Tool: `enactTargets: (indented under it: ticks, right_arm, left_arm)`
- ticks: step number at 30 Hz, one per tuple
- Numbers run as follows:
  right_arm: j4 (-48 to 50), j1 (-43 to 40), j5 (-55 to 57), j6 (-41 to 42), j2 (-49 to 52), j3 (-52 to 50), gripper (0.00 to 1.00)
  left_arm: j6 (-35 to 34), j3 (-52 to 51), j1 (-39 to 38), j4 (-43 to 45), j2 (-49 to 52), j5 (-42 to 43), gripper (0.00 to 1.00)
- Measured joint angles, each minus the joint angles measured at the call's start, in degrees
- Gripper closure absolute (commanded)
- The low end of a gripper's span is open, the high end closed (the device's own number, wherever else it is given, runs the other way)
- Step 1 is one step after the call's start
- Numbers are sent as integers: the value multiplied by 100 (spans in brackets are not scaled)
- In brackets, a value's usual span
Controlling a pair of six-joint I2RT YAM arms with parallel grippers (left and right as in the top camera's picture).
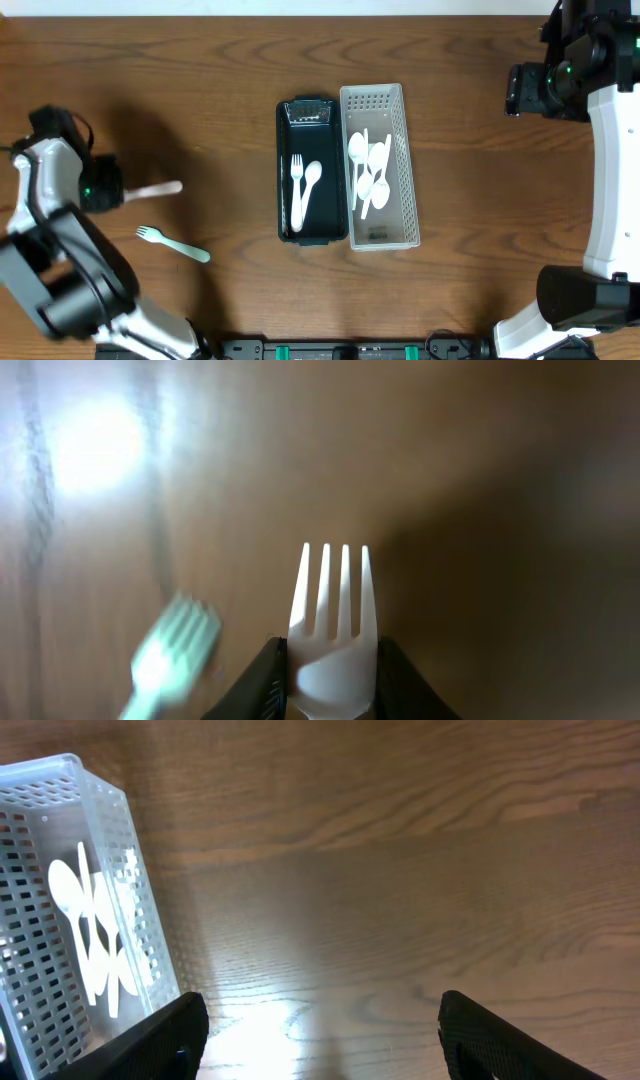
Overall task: Pack container
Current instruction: 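Carry the fork into the green basket and open left gripper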
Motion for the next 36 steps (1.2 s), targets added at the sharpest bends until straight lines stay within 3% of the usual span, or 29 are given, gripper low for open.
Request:
enactTargets:
  ticks: [9, 15, 20, 25, 34, 36]
  right_arm:
    - [11, 0, 2, 0, 0, 0, 24]
    - [11, 0, 2, -2, 0, 0, 23]
    - [9, 0, 0, -2, 0, 0, 22]
    - [-46, 0, 0, -2, 0, 0, 22]
    - [-153, 0, 0, -15, 0, 0, 22]
    - [-162, 0, 2, -15, 0, -2, 21]
  left_arm:
    - [2315, 813, -1884, -170, -2159, 382, 94]
    - [3805, 826, -3436, 55, -2514, 636, 94]
    - [4734, 826, -4527, 367, -2247, 715, 94]
    - [5110, 828, -5250, 741, -1534, 732, 94]
    - [5246, 826, -5554, 780, 258, 748, 94]
    - [5246, 826, -5549, 778, 490, 748, 86]
